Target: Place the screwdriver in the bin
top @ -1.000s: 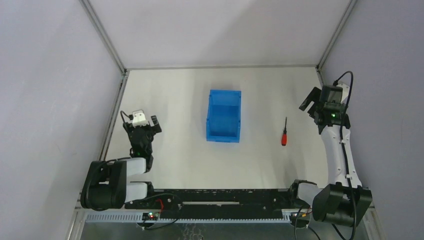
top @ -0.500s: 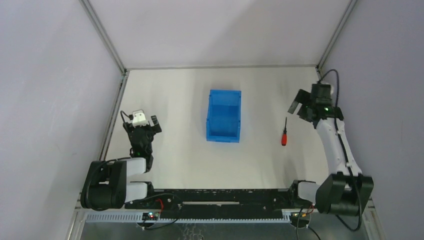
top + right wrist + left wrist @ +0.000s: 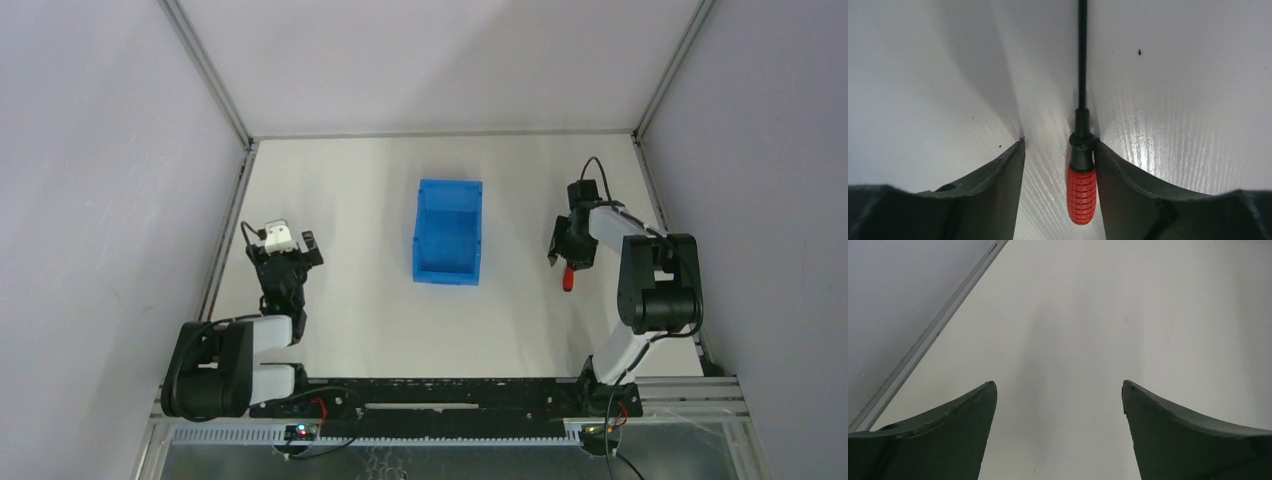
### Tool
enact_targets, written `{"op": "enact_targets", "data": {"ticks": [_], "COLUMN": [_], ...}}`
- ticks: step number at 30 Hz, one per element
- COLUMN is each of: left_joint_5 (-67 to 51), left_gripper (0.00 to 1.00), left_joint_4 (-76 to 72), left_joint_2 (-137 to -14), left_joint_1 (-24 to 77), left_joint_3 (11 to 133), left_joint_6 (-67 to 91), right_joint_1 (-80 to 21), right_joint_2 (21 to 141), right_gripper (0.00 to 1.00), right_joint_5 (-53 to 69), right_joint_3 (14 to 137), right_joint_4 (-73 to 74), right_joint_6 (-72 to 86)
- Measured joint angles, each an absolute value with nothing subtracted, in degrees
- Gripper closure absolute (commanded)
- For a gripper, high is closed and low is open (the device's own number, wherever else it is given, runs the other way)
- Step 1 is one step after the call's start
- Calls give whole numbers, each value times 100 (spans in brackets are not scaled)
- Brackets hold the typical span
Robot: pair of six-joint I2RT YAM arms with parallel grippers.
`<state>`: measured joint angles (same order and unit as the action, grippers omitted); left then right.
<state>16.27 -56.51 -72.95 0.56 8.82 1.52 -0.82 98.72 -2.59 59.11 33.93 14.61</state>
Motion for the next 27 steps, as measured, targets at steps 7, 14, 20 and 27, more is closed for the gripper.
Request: {"op": "enact_targets", "data": {"ticks": [7, 14, 20, 27], "left_joint_5": [1627, 1627, 1627, 1627], "left_gripper": [0, 0, 0, 0], "left_joint_4": [-5651, -5651, -5651, -5651], "left_joint_2": [-7295, -7295, -7295, -7295], "left_joint_1": [56, 56, 56, 56], "left_joint_3": [882, 882, 882, 882], "left_joint_6": [154, 152, 154, 152], "right_joint_1": [-62, -211, -1094, -3100], "right_joint_2": [9795, 8949, 7765, 7985], "right_gripper": [100, 100, 99, 99], "right_joint_5": [-266, -390, -200, -134], "right_joint_3": [5819, 5806, 6908, 8438], "right_joint_4": [3216, 3726, 4270, 4447], "right_joint_6": [1424, 1398, 1350, 1273]}}
